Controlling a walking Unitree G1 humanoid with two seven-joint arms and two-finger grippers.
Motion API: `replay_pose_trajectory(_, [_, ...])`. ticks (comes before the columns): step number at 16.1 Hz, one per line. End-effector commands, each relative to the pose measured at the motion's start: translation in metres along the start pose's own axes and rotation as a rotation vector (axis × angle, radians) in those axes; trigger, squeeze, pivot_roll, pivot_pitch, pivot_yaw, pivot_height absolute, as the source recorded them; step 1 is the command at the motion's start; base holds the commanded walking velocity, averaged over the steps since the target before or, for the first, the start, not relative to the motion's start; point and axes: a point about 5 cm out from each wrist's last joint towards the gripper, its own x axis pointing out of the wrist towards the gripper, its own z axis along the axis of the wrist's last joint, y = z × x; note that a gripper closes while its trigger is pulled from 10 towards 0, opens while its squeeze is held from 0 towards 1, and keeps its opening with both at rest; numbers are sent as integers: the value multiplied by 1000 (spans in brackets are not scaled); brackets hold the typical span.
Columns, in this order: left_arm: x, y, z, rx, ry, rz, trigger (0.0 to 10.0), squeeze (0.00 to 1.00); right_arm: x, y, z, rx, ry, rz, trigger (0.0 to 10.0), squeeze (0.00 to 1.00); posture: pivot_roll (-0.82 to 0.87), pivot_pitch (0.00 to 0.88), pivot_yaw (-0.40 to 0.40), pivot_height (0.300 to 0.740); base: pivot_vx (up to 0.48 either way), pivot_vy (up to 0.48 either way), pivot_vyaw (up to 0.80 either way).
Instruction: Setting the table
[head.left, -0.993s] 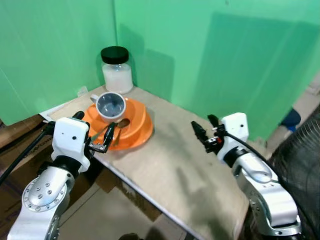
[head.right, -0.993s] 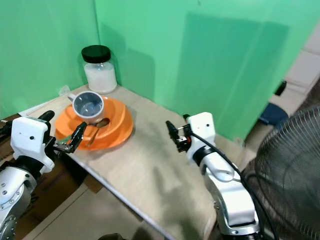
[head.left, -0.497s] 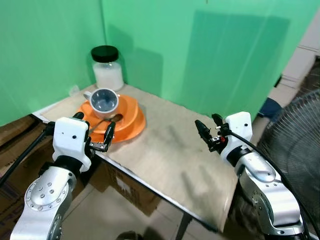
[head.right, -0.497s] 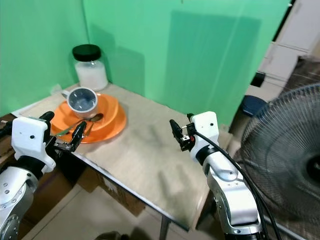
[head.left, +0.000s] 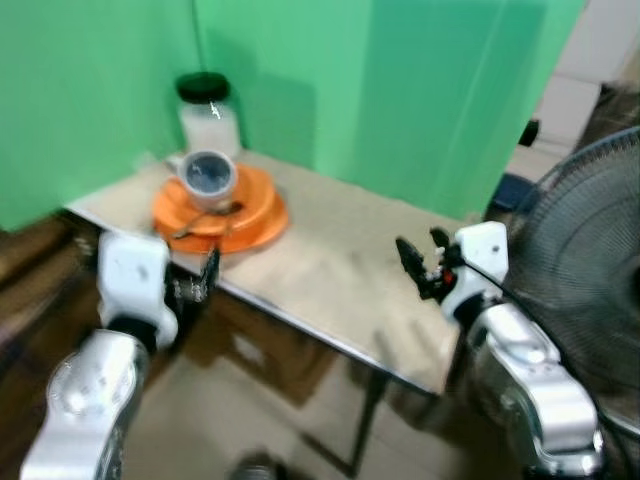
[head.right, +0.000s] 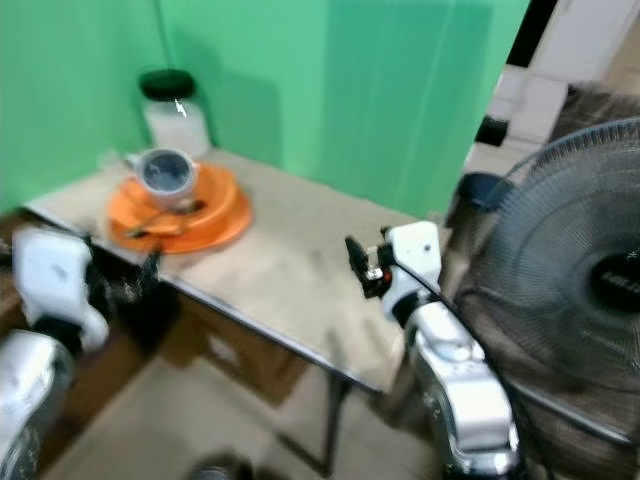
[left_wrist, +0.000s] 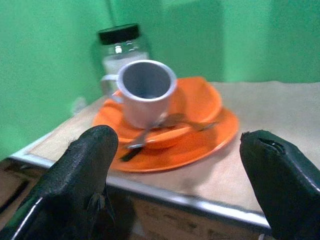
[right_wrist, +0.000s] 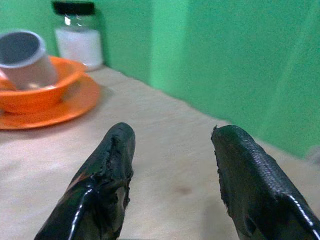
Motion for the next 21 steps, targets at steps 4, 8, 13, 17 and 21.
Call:
replay_pose_trajectory(4, [5, 4, 6, 15, -20, 9, 10000, 0, 0, 5, 3, 21, -10, -10, 10000, 0, 128, 0, 3, 740, 0, 355, 0])
replay_pose_trajectory(8, [7, 5, 8, 19, -23, 8, 10000, 0, 0, 6, 4, 35, -14, -15, 10000, 0, 128, 0, 6, 740, 0, 474, -800])
replay_pose_trajectory(13, [9, 8, 12, 77, -31, 4, 10000, 0, 0, 8, 2, 66, -11, -39, 10000, 0, 137, 0, 20, 740, 0, 119, -800])
replay_pose_trajectory(17, [9, 10, 13, 51, -35, 18, 10000, 0, 1, 11, 1, 85, -4, -16, 10000, 0, 141, 0, 31, 740, 0, -240, -323])
replay_pose_trajectory(21, [2, 8, 11, 44, -49, 43, 10000, 0, 7, 22, 3, 18, 12, 133, 10000, 0, 160, 0, 7, 740, 0, 0, 200])
